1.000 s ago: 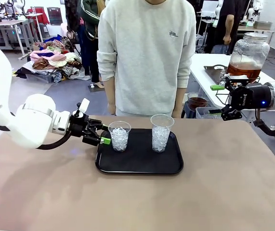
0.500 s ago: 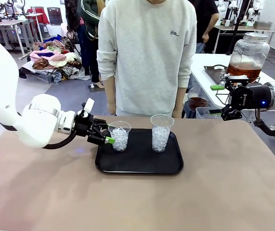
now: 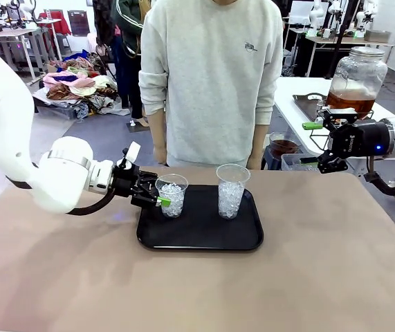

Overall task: Pour the drink into the iced cup.
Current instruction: Pick up the iced cup indicated by the human and present it to them.

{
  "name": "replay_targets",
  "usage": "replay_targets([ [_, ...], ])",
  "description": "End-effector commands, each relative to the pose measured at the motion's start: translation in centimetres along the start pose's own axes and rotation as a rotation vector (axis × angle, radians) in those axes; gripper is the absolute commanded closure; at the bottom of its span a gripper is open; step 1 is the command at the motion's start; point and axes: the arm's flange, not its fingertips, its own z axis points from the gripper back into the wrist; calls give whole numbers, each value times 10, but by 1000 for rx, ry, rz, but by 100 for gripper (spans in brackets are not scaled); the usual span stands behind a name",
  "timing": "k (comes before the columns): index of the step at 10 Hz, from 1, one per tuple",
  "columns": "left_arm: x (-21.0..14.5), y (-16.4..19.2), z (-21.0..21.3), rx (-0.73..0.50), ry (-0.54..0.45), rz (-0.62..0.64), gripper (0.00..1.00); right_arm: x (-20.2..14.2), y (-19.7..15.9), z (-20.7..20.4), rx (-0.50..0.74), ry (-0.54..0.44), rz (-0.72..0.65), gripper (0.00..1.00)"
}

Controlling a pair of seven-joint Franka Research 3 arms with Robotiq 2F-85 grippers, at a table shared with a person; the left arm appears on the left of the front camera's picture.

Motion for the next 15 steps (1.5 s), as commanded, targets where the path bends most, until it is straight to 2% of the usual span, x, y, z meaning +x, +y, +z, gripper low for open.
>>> replay_targets([
  [1, -2, 1, -10, 15, -41, -6, 0, 0, 2, 0, 2, 0, 4, 0],
  [9, -6, 0, -25, 10, -79, 7, 0, 0, 2, 0, 2, 0, 4, 0],
  [10, -5, -1, -25, 1, -79, 8, 8, 0, 2, 0, 2, 0, 4, 0],
  [11, -6, -2, -25, -9, -89, -22, 28, 0, 2, 0, 2, 0, 4, 0],
  [15, 1, -7, -22, 2, -109, -26, 28, 0, 2, 0, 2, 0, 4, 0],
])
